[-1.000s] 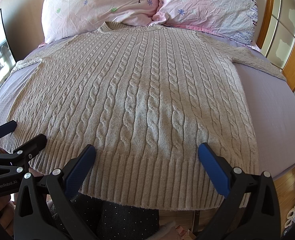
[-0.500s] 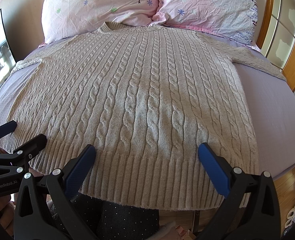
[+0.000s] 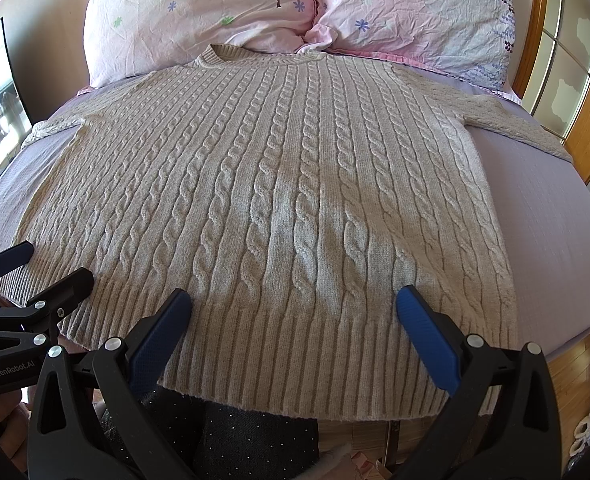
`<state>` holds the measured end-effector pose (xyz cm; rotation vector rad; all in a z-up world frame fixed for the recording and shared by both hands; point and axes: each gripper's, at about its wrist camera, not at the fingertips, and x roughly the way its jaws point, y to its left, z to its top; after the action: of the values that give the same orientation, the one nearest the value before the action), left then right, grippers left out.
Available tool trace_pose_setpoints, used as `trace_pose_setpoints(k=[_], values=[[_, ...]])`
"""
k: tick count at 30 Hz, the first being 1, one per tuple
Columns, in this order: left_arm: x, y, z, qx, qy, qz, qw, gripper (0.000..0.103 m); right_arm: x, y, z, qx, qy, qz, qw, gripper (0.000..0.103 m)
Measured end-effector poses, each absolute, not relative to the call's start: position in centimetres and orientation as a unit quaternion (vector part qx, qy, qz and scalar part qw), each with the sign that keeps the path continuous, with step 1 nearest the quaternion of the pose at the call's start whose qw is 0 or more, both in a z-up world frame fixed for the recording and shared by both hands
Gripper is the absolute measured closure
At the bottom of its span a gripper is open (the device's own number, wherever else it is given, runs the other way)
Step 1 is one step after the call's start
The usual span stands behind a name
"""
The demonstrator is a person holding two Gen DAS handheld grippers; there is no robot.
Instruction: Fold small clothes
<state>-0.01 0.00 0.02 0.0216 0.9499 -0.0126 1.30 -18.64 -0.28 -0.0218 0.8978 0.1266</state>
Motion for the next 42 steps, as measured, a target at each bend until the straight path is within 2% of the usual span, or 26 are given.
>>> trace_pose_setpoints(k=[10,14,19,21,23,26,31,34,37,39,42], values=[[-0.2,-0.1,0.0,0.015,0.45,-0.011,0.893,0.002,1.7,-19.3,-0.1,-0.03,0.413,0.113,0.903,0.001],[0.2,0.2,0.1,0.02,0.456,-0.022,0.889,0.002,4.3,-25.7,2.2,0.092,0.395,0.144,0.903,0.001],[2.0,1.7,2.0,0.008,0.425,-0.026,0.905,0.002,11.7,-39.7,5.0,0.221,0.357,0.008,0.908,0.001],[2.5,2.7,3.2,-0.001,0.391,-0.024,0.92,0.002,15.2,-45.7,4.8,0.262,0.351,-0.061,0.897,0.014],[3.3,4.3,4.6,-0.026,0.352,-0.026,0.935,0.002,18.0,-50.7,3.8,0.302,0.355,-0.113,0.877,0.034],[4.8,7.2,5.9,-0.077,0.317,-0.026,0.945,0.002,20.8,-56.5,1.9,0.37,0.349,-0.154,0.847,0.052],[7.5,11.7,6.6,-0.107,0.306,0.029,0.946,0.002,23.2,-61.1,-0.5,0.402,0.351,-0.219,0.817,0.057],[7.9,13.9,6.6,-0.118,0.297,0.051,0.946,0.002,23.5,-62.5,-1.2,0.422,0.325,-0.235,0.813,0.064],[8.5,16.5,6.4,-0.141,0.288,0.06,0.945,0.002,24.0,-63.1,-1.9,0.411,0.317,-0.246,0.819,0.092],[8.8,18.4,6.3,-0.153,0.292,0.075,0.941,0.002,23.7,-62.6,-1.3,0.411,0.304,-0.234,0.827,0.095],[9.0,21.1,6.5,-0.15,0.291,0.104,0.939,0.002,23.0,-57.7,3.7,0.339,0.253,-0.173,0.889,0.095]])
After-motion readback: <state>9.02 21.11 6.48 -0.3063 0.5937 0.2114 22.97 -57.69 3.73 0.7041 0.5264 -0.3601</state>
